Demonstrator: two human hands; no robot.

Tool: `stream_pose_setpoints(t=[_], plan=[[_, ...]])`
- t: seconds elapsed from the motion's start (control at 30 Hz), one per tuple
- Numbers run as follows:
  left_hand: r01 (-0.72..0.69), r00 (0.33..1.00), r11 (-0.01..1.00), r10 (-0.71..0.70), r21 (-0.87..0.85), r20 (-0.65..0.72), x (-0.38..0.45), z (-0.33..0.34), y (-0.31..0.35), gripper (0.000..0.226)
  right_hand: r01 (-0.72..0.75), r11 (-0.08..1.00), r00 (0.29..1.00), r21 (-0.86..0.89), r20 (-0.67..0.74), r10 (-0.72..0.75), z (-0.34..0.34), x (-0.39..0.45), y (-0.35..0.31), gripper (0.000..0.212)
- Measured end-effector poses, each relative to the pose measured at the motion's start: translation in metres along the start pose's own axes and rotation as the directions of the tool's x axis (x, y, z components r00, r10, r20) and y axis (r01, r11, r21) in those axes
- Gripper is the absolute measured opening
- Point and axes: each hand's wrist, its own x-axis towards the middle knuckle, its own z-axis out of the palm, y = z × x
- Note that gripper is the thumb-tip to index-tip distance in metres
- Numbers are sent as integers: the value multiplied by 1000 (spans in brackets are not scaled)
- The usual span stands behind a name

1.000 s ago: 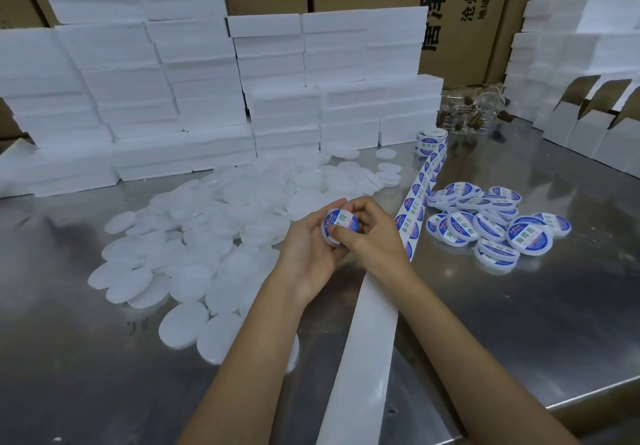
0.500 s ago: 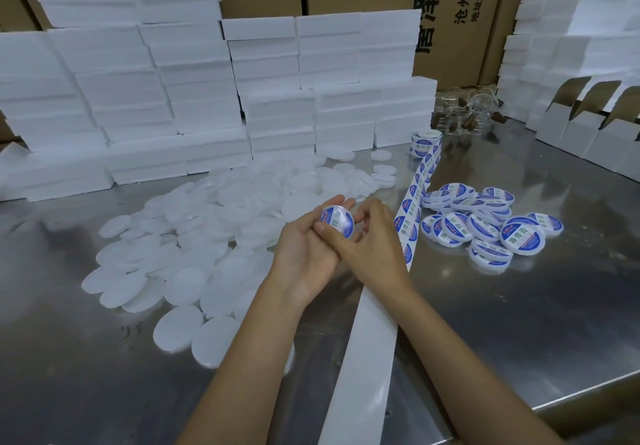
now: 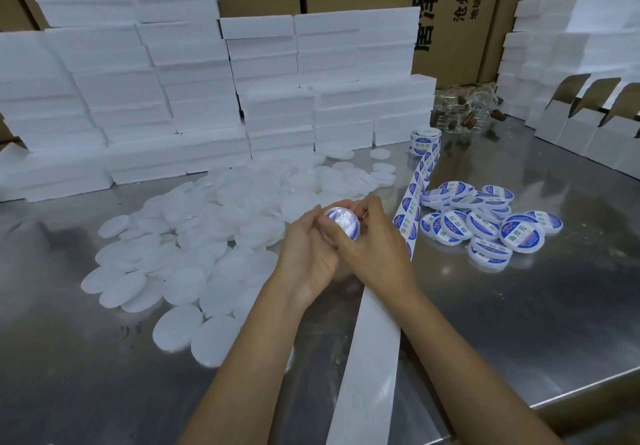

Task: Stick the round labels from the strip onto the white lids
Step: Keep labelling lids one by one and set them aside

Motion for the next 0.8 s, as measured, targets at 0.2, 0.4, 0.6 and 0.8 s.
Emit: stream_pose_setpoints(t=[0.2, 0.4, 0.6, 0.8], plan=[[2, 1000, 996, -2, 90, -2, 0, 2, -2, 59, 54, 998, 998, 18, -34, -54, -3, -3, -4, 35], [10, 1000, 999, -11, 53, 19, -2, 4, -4, 50, 76, 993, 995, 88, -68, -70, -1, -2, -2, 27], [-63, 997, 996, 66, 59, -44, 4, 1, -3, 33, -22, 992, 997, 127, 70, 13, 2, -2, 4, 27], [-133, 990, 991, 132, -33, -45, 5, -2, -3, 25, 6, 974, 995, 226, 97, -29, 3, -4, 1, 28]])
